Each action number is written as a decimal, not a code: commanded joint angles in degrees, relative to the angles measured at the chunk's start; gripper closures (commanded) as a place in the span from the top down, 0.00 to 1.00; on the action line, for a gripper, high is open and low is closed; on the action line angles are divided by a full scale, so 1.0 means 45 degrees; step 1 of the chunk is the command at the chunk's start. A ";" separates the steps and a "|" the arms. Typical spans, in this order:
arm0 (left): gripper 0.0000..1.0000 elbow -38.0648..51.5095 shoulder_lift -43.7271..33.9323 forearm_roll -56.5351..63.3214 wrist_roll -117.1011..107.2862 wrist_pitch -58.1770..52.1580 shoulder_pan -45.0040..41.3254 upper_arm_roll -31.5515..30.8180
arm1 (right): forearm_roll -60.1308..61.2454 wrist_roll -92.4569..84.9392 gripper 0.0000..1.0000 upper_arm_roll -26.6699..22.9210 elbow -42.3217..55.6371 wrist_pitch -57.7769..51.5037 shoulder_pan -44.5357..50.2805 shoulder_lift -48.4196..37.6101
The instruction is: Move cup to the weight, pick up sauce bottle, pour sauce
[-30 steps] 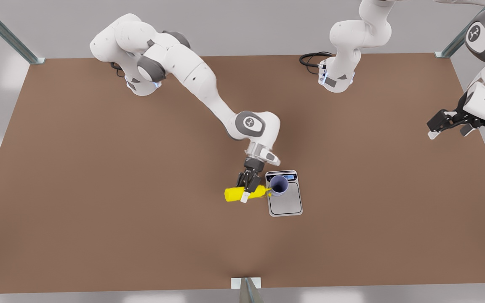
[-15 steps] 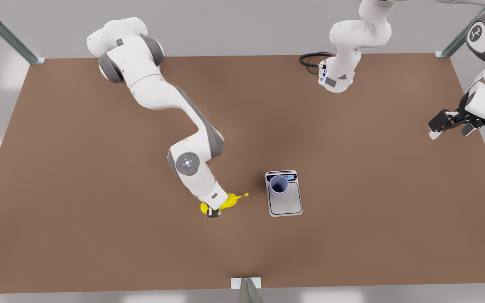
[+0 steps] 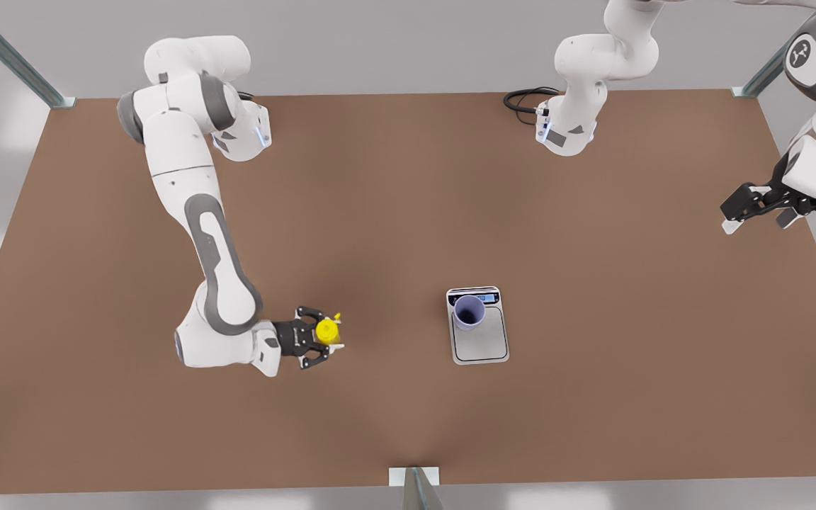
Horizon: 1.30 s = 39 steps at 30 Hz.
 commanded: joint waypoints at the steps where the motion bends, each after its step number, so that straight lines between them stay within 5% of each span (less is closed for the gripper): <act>1: 1.00 0.0000 -0.0001 -0.0004 0.0000 0.0000 -0.0005 0.0001 | 0.0045 -0.0156 0.57 0.0009 0.0007 0.0002 -0.0018 0.0094; 6: 1.00 0.0000 -0.0001 -0.0004 0.0000 0.0000 0.0015 0.0001 | 0.2331 -0.0685 0.57 0.0009 0.0007 -0.0565 -0.0057 0.1228; 30: 1.00 0.0176 0.0038 0.0016 0.0000 0.0000 -0.0005 -0.0077 | 0.2077 -0.2091 0.58 -0.0011 0.0065 0.0725 0.0060 0.1853; 39: 1.00 0.0176 0.0058 0.0035 0.0000 -0.0019 -0.0005 -0.0077 | 0.2096 -0.2384 0.70 -0.0011 0.0065 0.0705 0.0041 0.1892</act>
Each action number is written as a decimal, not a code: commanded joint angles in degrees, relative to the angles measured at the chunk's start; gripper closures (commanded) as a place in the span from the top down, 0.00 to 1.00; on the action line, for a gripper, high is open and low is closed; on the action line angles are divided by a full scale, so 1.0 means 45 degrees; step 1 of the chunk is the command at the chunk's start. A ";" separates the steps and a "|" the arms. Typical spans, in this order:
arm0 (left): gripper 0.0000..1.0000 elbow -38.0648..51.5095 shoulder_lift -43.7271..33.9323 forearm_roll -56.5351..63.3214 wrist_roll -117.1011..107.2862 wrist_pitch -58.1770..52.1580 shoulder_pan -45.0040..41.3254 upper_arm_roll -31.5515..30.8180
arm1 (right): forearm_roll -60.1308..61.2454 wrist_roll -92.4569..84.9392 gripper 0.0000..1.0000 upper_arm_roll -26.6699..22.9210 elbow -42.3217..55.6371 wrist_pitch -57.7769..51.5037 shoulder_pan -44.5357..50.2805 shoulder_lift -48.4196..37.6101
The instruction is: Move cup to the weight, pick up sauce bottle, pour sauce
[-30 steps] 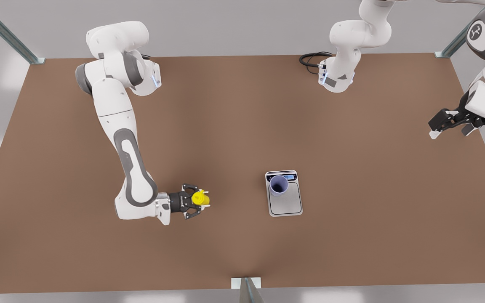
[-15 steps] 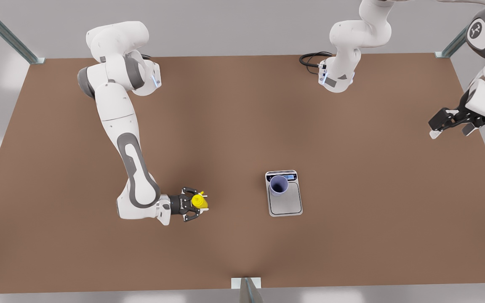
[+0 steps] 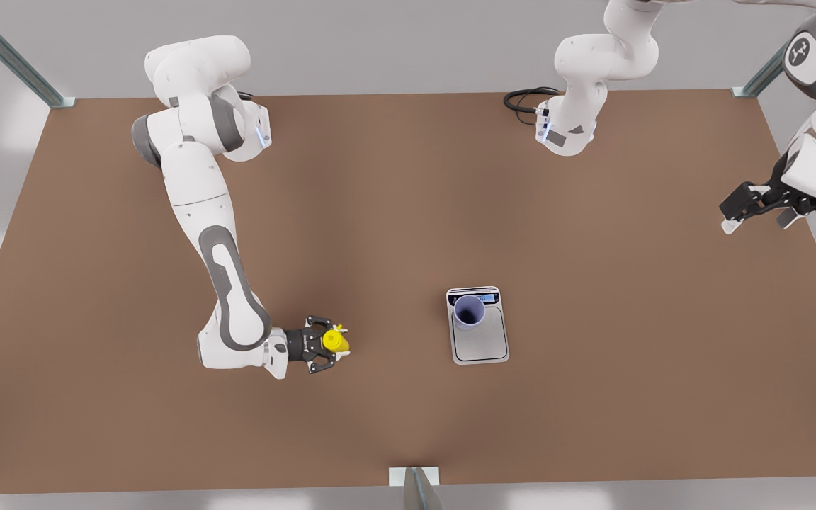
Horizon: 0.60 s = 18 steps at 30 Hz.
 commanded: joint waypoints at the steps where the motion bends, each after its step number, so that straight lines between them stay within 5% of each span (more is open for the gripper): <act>1: 1.00 0.0000 0.0003 0.0011 0.0000 -0.0016 0.0003 0.0001 | -0.0019 0.0000 0.70 0.0000 -0.0019 0.0000 -0.0001 -0.0001; 6: 1.00 -0.0019 0.0003 -0.0008 0.0000 -0.0054 -0.0017 0.0001 | 0.0000 0.0000 0.72 0.0000 -0.0019 -0.0039 -0.0020 -0.0001; 14: 1.00 -0.0019 -0.0017 0.0011 0.0019 -0.0113 -0.0017 0.0001 | 0.0020 0.0019 1.00 0.0000 -0.0059 -0.0215 -0.0156 -0.0001; 18: 1.00 -0.0039 0.0061 -0.0008 0.0020 -0.0113 -0.0036 0.0001 | -0.0078 0.0039 1.00 -0.0019 -0.0098 -0.1112 -0.0821 -0.0001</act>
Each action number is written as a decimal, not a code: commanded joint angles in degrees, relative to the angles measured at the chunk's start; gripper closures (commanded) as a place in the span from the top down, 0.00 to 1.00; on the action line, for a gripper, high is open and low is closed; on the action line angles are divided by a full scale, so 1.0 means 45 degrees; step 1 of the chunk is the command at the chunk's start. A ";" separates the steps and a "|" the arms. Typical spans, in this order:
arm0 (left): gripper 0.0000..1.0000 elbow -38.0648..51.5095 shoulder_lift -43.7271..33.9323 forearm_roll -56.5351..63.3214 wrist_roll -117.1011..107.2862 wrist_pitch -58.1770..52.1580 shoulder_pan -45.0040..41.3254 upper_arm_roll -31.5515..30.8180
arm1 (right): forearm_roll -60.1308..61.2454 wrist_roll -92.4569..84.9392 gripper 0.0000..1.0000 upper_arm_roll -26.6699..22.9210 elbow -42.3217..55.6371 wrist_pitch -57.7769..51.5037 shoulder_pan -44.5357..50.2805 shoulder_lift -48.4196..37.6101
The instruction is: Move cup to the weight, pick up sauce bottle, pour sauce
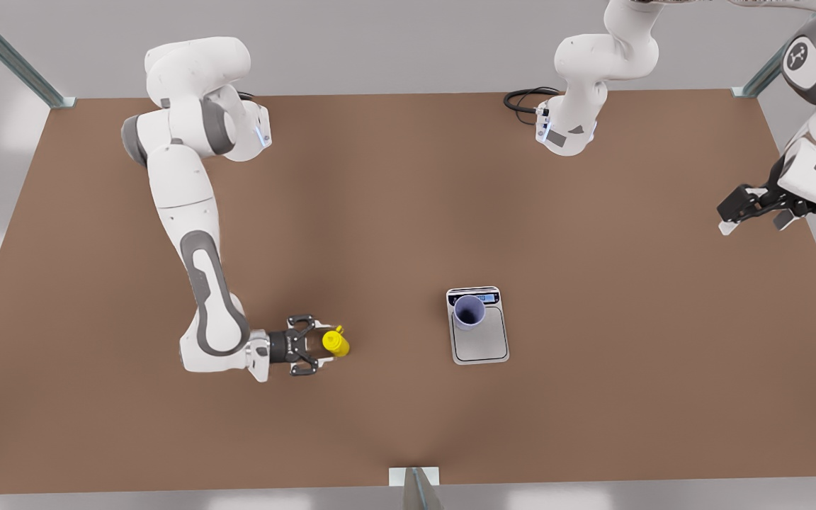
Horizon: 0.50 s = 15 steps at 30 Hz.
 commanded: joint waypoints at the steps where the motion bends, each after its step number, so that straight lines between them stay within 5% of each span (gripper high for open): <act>1: 1.00 -0.0005 -0.0001 -0.0052 0.0000 -0.0002 -0.0028 0.0001 | -0.0090 0.0017 1.00 0.0002 0.0000 -0.0139 -0.0079 -0.0001; 6: 1.00 -0.0025 0.0097 -0.0071 0.0000 -0.0158 -0.0067 -0.0038 | -0.2197 0.1147 1.00 -0.0057 -0.0254 -0.1098 -0.1387 -0.0274; 11: 1.00 -0.0005 0.0077 -0.0091 0.0000 -0.0158 -0.0067 -0.0038 | -1.0186 1.4701 1.00 -0.1424 0.1543 -0.1137 -0.1740 -0.3379; 15: 1.00 0.0014 0.0233 -0.0091 0.0000 -0.0138 -0.0067 -0.0038 | -1.4680 2.3920 1.00 -0.1522 -0.0429 -0.1918 -0.1623 -0.7929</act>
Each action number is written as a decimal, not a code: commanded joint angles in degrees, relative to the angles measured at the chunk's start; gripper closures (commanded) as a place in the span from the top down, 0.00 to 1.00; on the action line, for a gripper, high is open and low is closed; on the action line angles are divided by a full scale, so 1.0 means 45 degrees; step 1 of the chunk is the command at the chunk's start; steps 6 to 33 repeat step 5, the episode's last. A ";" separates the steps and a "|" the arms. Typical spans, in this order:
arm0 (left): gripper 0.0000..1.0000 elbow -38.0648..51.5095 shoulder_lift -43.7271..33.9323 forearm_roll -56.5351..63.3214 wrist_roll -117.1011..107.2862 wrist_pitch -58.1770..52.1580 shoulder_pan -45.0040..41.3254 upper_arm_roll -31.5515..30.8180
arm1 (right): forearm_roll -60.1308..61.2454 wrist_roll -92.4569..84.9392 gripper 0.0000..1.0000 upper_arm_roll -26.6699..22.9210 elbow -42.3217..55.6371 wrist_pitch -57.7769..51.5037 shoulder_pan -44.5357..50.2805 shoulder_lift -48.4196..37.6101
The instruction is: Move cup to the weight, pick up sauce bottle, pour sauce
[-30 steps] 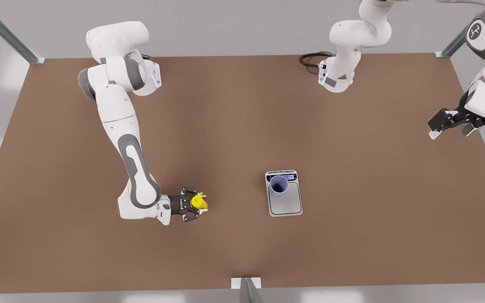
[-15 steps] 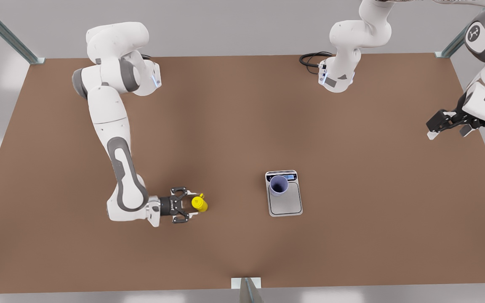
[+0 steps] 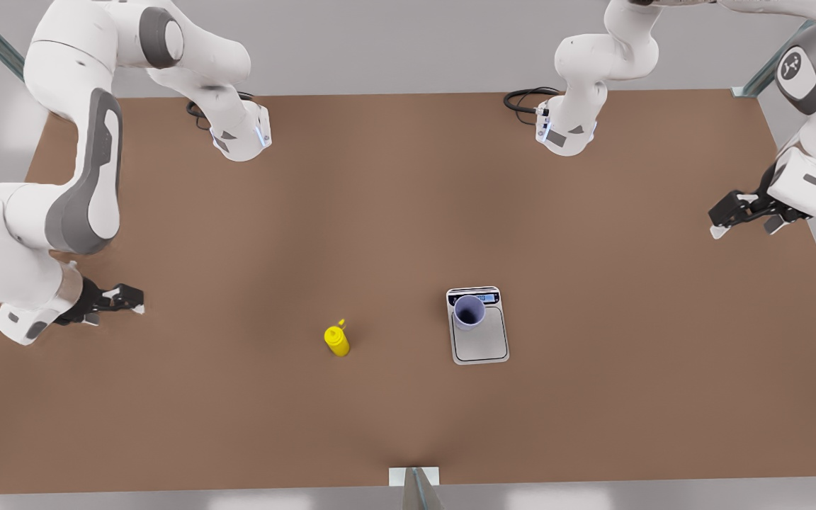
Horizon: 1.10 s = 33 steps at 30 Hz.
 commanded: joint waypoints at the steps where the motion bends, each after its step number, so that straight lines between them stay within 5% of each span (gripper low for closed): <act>1: 1.00 0.0000 0.0121 0.0016 -0.0009 0.0000 -0.0019 0.0001 | -0.0091 0.0224 1.00 0.0023 -0.0189 -0.0081 -0.0007 -0.0332; 5: 1.00 0.0040 0.0298 0.0036 0.0011 0.0000 -0.0038 -0.0019 | -0.0053 0.0302 1.00 0.0042 -0.0795 -0.0805 -0.0007 -0.1544; 33: 1.00 0.0040 0.0298 0.0036 0.0011 0.0000 -0.0038 -0.0019 | -0.0053 0.0302 1.00 0.0042 -0.0795 -0.0805 -0.0007 -0.1544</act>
